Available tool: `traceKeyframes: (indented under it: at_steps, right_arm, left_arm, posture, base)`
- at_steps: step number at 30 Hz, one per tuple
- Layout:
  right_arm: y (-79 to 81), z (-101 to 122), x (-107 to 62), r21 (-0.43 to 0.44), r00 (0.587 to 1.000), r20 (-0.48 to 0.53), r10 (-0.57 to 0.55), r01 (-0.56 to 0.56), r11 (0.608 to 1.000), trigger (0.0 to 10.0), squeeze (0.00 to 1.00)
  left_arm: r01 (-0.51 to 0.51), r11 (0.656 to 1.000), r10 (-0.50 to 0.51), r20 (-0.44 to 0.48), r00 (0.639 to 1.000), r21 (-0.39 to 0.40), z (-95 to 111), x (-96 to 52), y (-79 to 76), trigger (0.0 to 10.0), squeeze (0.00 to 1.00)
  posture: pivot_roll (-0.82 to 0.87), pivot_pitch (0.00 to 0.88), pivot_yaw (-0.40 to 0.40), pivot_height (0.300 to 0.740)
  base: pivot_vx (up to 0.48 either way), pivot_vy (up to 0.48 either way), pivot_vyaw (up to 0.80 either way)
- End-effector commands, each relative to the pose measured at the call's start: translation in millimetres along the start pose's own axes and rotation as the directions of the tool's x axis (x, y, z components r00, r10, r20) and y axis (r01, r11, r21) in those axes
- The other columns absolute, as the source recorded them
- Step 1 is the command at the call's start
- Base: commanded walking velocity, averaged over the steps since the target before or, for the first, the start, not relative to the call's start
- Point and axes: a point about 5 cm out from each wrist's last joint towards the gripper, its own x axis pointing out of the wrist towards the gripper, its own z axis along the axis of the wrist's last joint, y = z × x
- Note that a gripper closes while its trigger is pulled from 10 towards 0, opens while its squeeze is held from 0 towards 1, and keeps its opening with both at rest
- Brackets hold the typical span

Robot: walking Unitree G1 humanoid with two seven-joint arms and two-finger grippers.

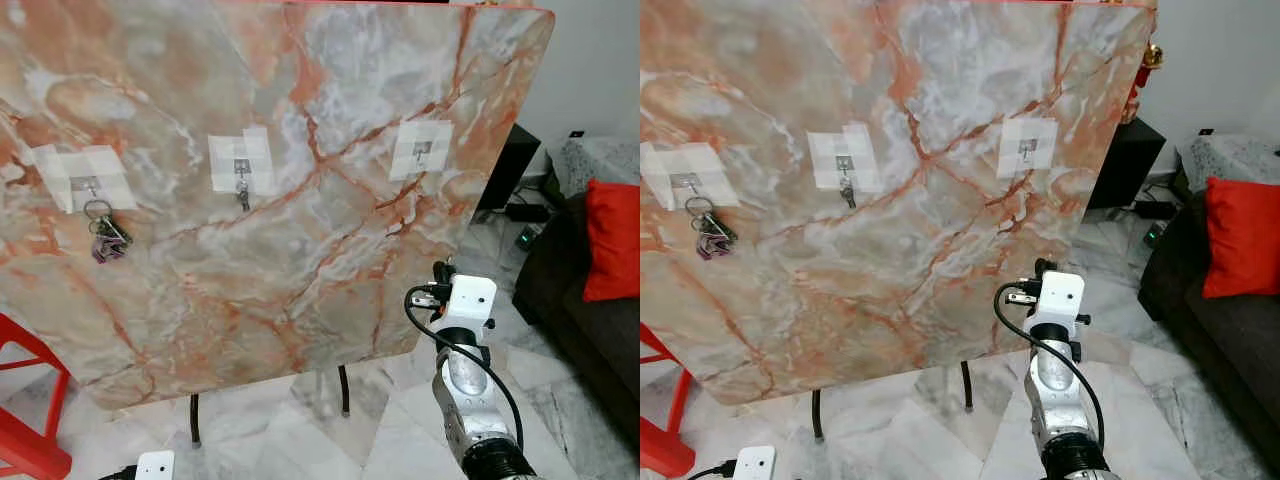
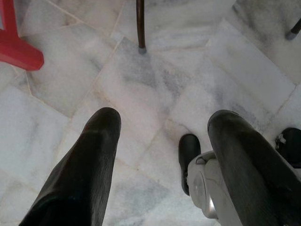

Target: Hang keys on a hook

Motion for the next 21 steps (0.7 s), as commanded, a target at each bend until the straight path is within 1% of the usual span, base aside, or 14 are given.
traceKeyframes:
  at_steps: [1, 7, 10, 13, 16, 21]
  right_arm:
    - [-3.0, -1.0, 0.8, 0.0, 1.0, -0.008, -0.014, 0.014, 1.0, 10.0, 0.0]
    - [-2.9, -0.8, 1.3, -0.005, 1.0, -0.007, -0.01, 0.01, 1.0, 10.0, 0.0]
    - [-2.9, -1.1, 1.2, -0.005, 1.0, -0.009, -0.01, 0.01, 1.0, 10.0, 0.0]
    - [-2.6, -1.2, 1.1, -0.003, 1.0, -0.009, -0.011, 0.011, 1.0, 10.0, 0.0]
    - [-2.2, -1.7, 0.7, -0.001, 1.0, -0.011, -0.011, 0.011, 1.0, 10.0, 0.0]
    - [-1.3, -2.2, 0.4, 0.0, 1.0, -0.013, -0.007, 0.007, 1.0, 10.0, 0.0]
  left_arm:
    - [0.016, 1.0, -0.016, -0.009, 1.0, 0.005, -3.3, -0.8, -3.8, 10.0, 0.0]
    - [0.013, 1.0, -0.013, -0.014, 1.0, -0.013, -3.8, -0.8, -3.8, 10.0, 0.0]
    - [0.009, 1.0, -0.01, -0.022, 1.0, -0.008, -4.3, -0.7, -3.1, 10.0, 0.0]
    - [0.009, 1.0, -0.009, -0.026, 1.0, 0.004, -4.7, -0.7, -2.6, 10.0, 0.0]
    - [0.013, 1.0, -0.012, -0.026, 1.0, 0.016, -4.8, -0.8, -2.7, 10.0, 0.0]
    - [0.015, 1.0, -0.014, -0.029, 0.999, 0.014, -5.4, -0.9, -3.3, 10.0, 0.0]
  posture:
    - [0.04, 0.0, -0.072, 0.74]
    - [0.05, 0.0, -0.073, 0.74]
    - [0.05, 0.0, -0.072, 0.74]
    - [0.05, 0.0, -0.07, 0.74]
    - [0.05, 0.0, -0.07, 0.74]
    - [0.05, 0.0, -0.071, 0.74]
  base:
    - [0.0, 0.0, 0.0]
    - [0.0, 0.0, 0.0]
    - [0.0, 0.0, 0.0]
    - [0.0, 0.414, 0.0]
    - [0.0, 0.0, 0.0]
    - [0.0, 0.0, 0.0]
